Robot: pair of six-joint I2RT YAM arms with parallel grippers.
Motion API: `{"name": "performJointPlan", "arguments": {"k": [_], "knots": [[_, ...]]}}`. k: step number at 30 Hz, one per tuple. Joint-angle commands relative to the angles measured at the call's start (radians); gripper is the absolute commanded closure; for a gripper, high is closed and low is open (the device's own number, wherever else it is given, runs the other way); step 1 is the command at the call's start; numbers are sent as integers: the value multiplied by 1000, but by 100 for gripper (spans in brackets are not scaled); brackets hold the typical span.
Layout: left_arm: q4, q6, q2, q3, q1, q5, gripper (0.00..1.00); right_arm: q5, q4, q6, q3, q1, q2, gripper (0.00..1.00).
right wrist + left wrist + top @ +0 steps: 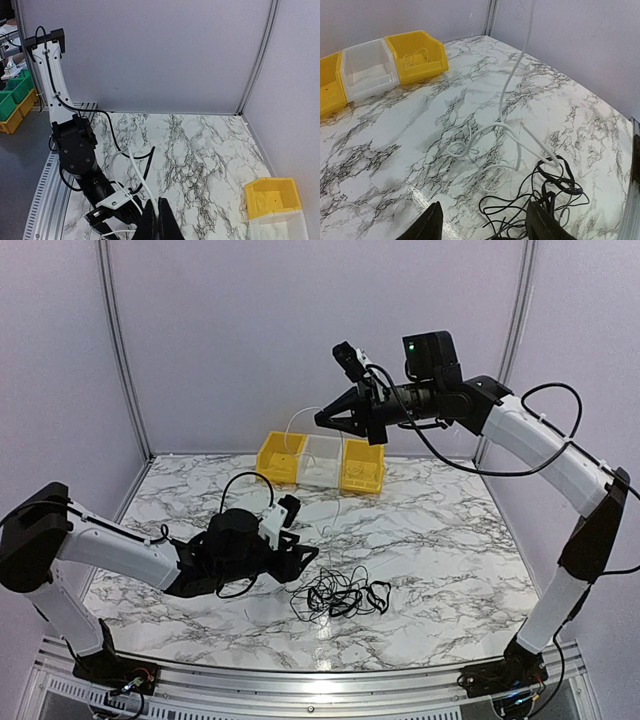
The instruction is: Untangle the cables
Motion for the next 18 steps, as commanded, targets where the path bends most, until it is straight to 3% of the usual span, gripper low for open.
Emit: {"name": "performJointPlan", "arguments": {"k": [1,12,14,18], "knots": [[-37,53,52,61,22,9,41,-29,-30,-6,50,14,-26,100],[53,84,237,221,29,35,53,-51,-42,4,70,16,-25,100],[65,83,260,247,29,47,63,-48,-47,1,78,16,-24,100],[66,53,285,265,29,38,95,-12,-77,-30,122,15,-24,100]]}}
